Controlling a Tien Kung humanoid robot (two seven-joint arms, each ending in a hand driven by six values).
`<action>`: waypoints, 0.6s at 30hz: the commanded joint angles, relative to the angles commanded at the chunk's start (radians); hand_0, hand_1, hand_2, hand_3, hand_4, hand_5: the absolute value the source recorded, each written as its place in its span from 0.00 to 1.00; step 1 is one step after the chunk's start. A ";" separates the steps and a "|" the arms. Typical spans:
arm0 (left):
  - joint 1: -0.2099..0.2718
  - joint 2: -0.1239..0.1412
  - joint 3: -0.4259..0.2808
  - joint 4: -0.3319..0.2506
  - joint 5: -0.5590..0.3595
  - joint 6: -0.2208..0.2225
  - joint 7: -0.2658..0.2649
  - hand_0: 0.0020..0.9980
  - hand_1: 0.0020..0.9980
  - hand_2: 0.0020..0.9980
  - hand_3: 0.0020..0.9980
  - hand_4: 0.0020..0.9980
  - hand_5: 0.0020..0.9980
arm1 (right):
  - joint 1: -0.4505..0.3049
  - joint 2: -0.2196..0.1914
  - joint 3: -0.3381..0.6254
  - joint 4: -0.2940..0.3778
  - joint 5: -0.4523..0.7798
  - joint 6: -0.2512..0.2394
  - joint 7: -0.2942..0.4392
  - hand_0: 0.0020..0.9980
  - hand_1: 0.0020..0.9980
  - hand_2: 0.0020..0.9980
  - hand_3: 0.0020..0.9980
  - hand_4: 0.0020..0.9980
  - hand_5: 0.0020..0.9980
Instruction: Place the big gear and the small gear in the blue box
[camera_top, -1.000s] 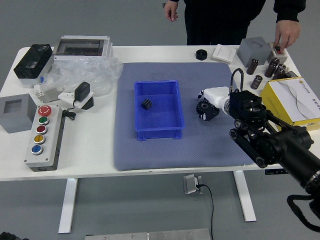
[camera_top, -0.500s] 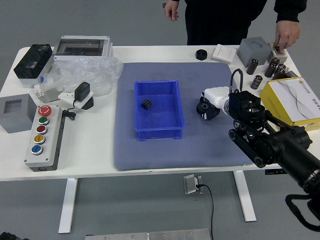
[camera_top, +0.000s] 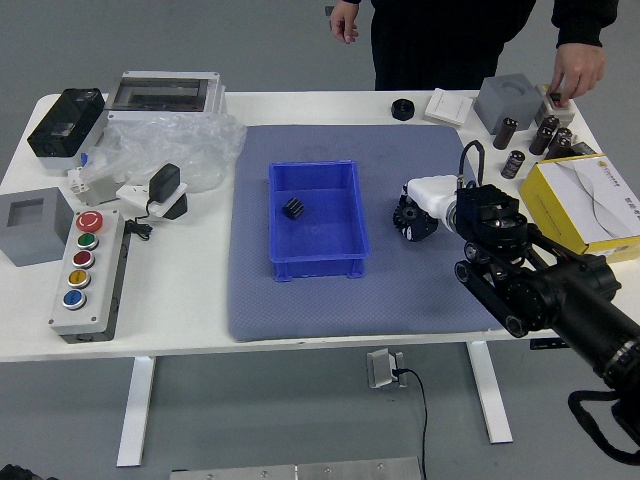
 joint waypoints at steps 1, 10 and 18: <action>0.000 0.000 0.000 0.000 0.000 0.000 0.000 0.89 0.87 0.86 0.84 0.83 0.53 | 0.000 0.000 0.001 0.000 0.000 -0.004 0.000 0.53 0.48 0.58 0.64 0.63 0.25; 0.001 -0.001 -0.002 0.000 0.003 -0.001 0.001 0.89 0.87 0.86 0.84 0.83 0.54 | -0.001 0.001 0.005 -0.004 -0.003 -0.036 0.001 0.51 0.44 0.51 0.62 0.58 0.21; 0.000 0.000 -0.003 0.000 0.004 -0.001 0.001 0.89 0.87 0.86 0.84 0.84 0.54 | -0.003 -0.006 0.015 0.000 -0.003 -0.043 0.001 0.52 0.44 0.49 0.61 0.58 0.20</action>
